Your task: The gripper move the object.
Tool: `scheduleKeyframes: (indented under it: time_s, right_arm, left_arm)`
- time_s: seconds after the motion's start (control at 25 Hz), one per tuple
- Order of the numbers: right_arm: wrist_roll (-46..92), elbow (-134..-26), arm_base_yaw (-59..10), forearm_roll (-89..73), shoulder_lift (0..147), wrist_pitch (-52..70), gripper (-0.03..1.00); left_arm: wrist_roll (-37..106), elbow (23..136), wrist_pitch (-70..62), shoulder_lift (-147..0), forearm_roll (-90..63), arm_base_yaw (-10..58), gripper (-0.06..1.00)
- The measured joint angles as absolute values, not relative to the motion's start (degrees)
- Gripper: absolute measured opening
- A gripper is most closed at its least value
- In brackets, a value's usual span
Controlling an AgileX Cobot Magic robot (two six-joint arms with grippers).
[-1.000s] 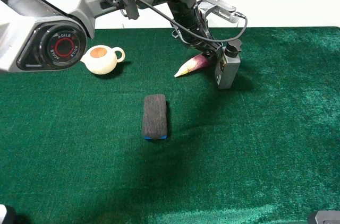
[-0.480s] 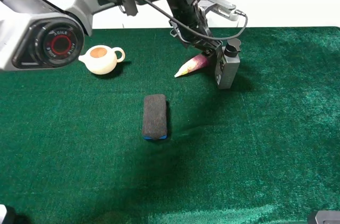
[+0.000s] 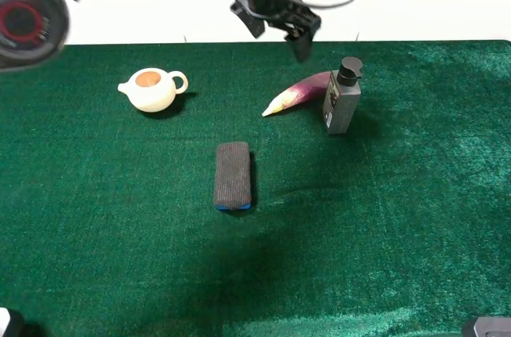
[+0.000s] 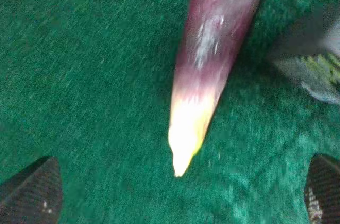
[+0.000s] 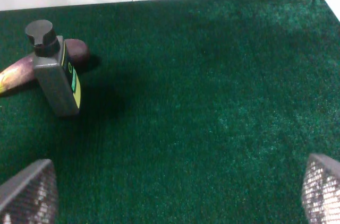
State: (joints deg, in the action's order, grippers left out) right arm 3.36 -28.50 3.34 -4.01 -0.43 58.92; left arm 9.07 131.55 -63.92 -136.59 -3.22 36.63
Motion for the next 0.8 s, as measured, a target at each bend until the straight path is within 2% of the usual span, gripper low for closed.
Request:
scheduleKeyframes:
  time_s: [0.52,0.8]
  right_arm:
    - [3.4,-28.5,3.3,-4.0,-0.4,58.9,0.69]
    - [3.4,-28.5,3.3,-4.0,-0.4,58.9,0.69]
  left_arm:
    - [9.4,130.7,-66.9,-124.7,-3.0,35.5,0.92]
    - [9.4,116.7,-66.9,-111.9,-1.0,35.5,0.92]
